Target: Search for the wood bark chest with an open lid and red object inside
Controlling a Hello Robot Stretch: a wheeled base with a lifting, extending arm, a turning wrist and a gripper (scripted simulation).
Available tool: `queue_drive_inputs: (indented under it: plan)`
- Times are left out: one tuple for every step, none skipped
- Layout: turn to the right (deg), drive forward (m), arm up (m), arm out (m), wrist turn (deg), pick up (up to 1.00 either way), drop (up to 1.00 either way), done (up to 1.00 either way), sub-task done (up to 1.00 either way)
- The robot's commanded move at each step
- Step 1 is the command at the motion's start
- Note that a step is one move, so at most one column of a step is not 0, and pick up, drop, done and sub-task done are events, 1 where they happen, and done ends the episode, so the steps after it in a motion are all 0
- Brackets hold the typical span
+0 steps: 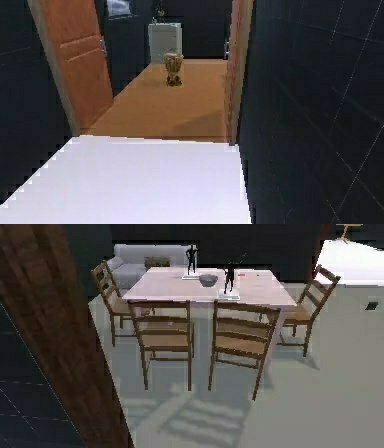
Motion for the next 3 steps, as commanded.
queue_drive_inputs:
  plan:
    - [0.0,1.00,0.00,0.00,0.0,0.00,0.00,0.00,0.00]
    - [0.0,1.00,0.00,0.00,0.0,0.00,0.00,0.00,0.00]
    - [3.0,0.00,0.00,0.00,0.0,0.00,0.00,0.00,0.00]
